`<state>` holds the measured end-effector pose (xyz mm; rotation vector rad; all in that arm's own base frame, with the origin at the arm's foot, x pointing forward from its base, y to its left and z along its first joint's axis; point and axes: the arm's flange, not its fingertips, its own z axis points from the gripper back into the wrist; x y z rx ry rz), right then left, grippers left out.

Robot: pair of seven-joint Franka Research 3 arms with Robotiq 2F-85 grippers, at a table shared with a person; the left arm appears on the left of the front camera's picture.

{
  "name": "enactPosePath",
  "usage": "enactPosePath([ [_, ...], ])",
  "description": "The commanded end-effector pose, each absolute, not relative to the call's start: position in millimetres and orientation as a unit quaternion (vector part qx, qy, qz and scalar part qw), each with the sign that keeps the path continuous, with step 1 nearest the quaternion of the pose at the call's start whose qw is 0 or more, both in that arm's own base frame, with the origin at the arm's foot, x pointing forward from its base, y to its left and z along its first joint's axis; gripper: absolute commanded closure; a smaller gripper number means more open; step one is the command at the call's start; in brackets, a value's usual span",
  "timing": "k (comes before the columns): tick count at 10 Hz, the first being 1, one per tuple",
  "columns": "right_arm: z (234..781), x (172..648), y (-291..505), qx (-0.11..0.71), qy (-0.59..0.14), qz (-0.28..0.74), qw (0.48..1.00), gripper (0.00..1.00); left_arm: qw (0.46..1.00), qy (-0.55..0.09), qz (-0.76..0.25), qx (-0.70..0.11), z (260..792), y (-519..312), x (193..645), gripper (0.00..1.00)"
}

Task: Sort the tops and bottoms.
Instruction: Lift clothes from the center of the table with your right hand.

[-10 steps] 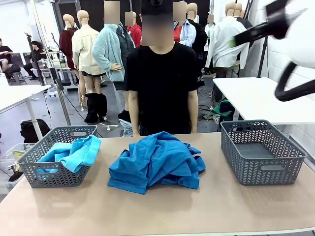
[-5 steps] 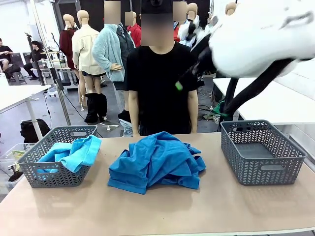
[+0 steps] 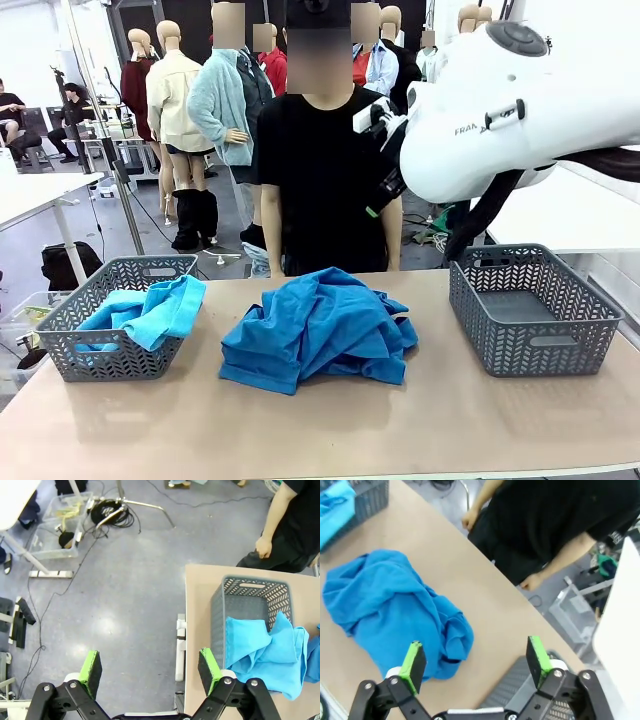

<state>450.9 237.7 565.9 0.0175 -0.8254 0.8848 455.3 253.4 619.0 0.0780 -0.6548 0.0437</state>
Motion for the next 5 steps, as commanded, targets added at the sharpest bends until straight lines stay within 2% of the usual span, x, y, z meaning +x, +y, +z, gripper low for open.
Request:
enactPosePath([
  [1,571,446,234,0.019,-0.391,0.421,0.818,0.00,0.947,-0.319,0.017,0.046,619,255,453,0.00],
  [4,577,444,240,0.013,-0.397,0.414,0.819,0.00,0.947,-0.319,0.017,0.046,619,255,453,0.00],
  [5,574,468,258,0.034,-0.364,0.457,0.811,0.00,0.947,-0.319,0.017,0.046,619,255,453,0.00],
])
